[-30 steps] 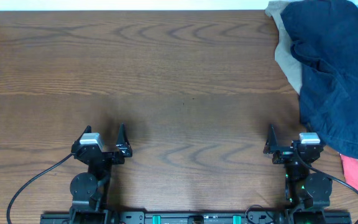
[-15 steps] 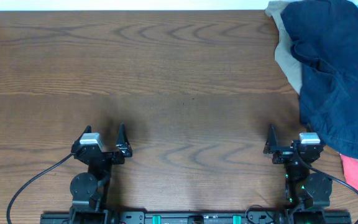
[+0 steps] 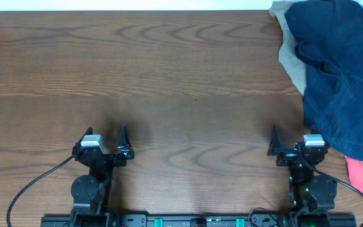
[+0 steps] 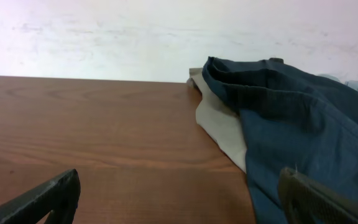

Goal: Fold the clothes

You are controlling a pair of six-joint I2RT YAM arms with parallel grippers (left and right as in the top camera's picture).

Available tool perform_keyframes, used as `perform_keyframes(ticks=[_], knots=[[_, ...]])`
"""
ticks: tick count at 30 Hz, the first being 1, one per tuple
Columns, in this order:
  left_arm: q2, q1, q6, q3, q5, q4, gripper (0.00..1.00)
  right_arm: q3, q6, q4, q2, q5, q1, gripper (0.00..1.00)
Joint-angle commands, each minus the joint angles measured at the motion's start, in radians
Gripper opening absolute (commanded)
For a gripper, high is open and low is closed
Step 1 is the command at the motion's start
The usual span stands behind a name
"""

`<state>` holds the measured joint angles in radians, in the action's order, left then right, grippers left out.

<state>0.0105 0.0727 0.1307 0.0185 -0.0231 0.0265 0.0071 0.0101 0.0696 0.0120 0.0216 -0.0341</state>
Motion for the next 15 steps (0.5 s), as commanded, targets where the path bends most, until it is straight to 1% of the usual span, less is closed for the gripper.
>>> perform_keyframes(ticks=[1, 12, 15], knots=[[0.000, -0.006, 0.004, -0.014, 0.009, 0.041, 0.98, -0.002, -0.013, 0.003, -0.003, -0.003, 0.001, 0.99], [0.000, -0.006, 0.005, -0.014, 0.008, 0.039, 0.98, -0.002, -0.015, -0.003, -0.003, -0.005, 0.001, 0.99], [0.000, -0.006, 0.005, -0.014, 0.007, 0.040, 0.98, -0.002, -0.055, -0.002, -0.003, -0.012, 0.001, 0.99]])
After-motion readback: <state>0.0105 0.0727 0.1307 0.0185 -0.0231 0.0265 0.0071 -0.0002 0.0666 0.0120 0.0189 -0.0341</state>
